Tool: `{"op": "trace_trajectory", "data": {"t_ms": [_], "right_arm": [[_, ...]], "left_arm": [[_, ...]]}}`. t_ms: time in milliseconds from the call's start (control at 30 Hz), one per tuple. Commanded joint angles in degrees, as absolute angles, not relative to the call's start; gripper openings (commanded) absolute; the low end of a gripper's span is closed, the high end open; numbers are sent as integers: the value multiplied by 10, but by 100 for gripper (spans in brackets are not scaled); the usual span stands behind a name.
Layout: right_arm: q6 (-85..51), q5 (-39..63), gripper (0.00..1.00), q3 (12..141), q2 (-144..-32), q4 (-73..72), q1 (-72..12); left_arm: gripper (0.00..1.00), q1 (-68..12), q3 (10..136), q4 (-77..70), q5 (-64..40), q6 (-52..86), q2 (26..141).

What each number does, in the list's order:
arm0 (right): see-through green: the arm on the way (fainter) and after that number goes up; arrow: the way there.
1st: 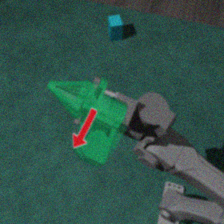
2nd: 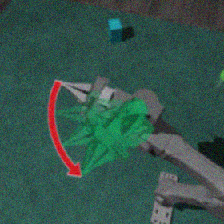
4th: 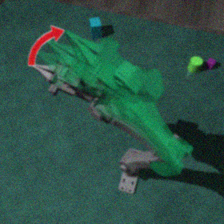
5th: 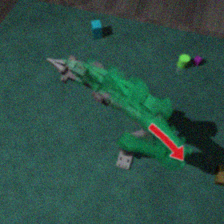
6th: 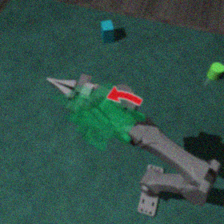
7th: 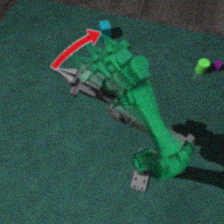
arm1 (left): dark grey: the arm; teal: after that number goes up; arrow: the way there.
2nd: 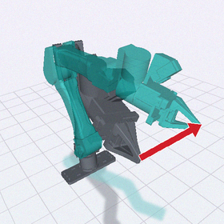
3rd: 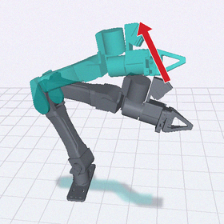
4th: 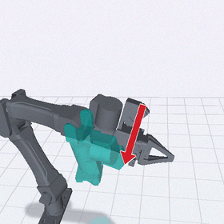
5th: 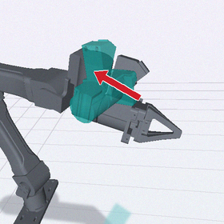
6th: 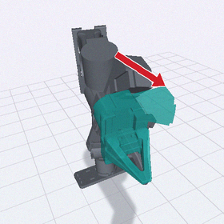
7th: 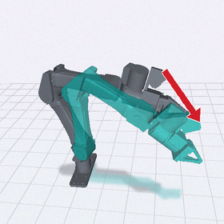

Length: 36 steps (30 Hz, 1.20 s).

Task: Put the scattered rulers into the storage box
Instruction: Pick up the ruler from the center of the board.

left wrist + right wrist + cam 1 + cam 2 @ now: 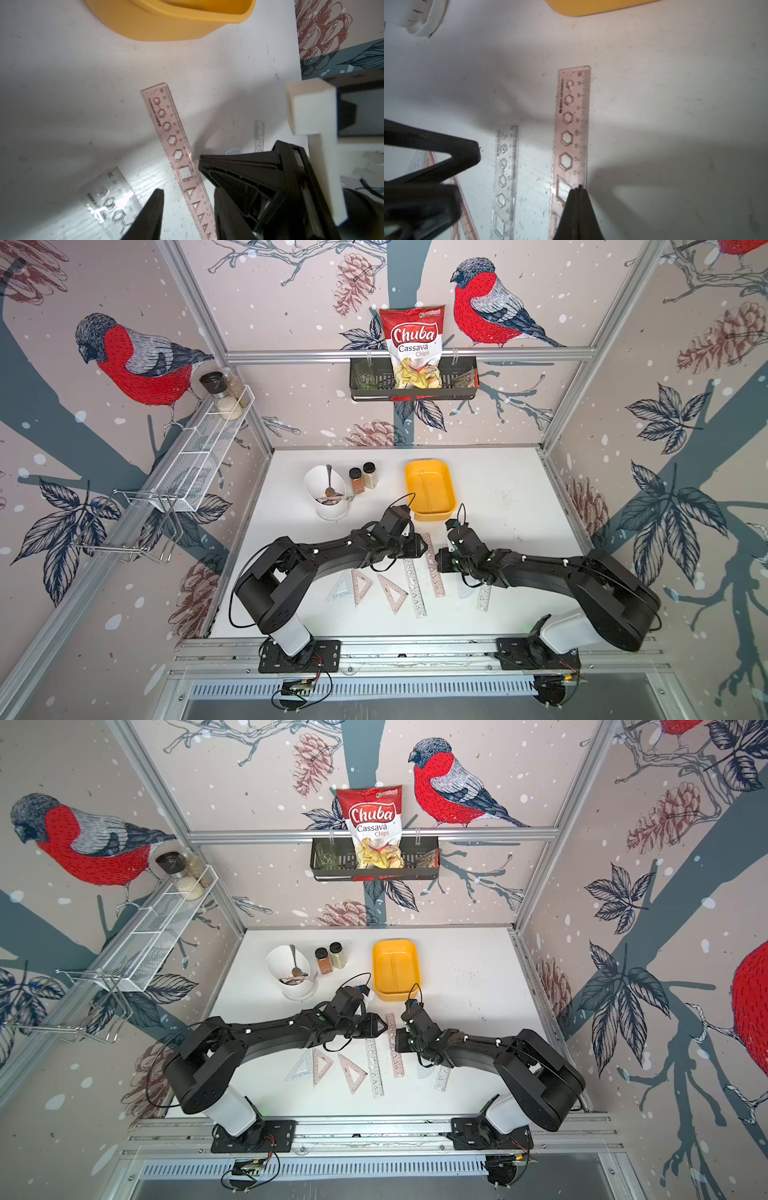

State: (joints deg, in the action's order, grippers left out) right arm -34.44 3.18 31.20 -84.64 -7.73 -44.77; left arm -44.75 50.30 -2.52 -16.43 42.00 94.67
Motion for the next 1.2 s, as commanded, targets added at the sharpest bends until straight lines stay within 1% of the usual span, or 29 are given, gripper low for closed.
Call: {"op": "trace_trajectory", "data": {"t_ms": [0,333,900,1167], "right_arm": [[-332,46,3,307,-843,-107,-444],[-326,60,3,304,-846,-120,-441],[-328,68,3,287,-886,-146,-434],[-330,81,3,283,-913,-168,-429]], "left_arm": [[45,-449,513,-29,-169,422,958],[45,-450,519,-22,-169,424,984],[45,-451,525,-41,-182,426,1039],[43,-451,526,-60,-193,434,1058]]}}
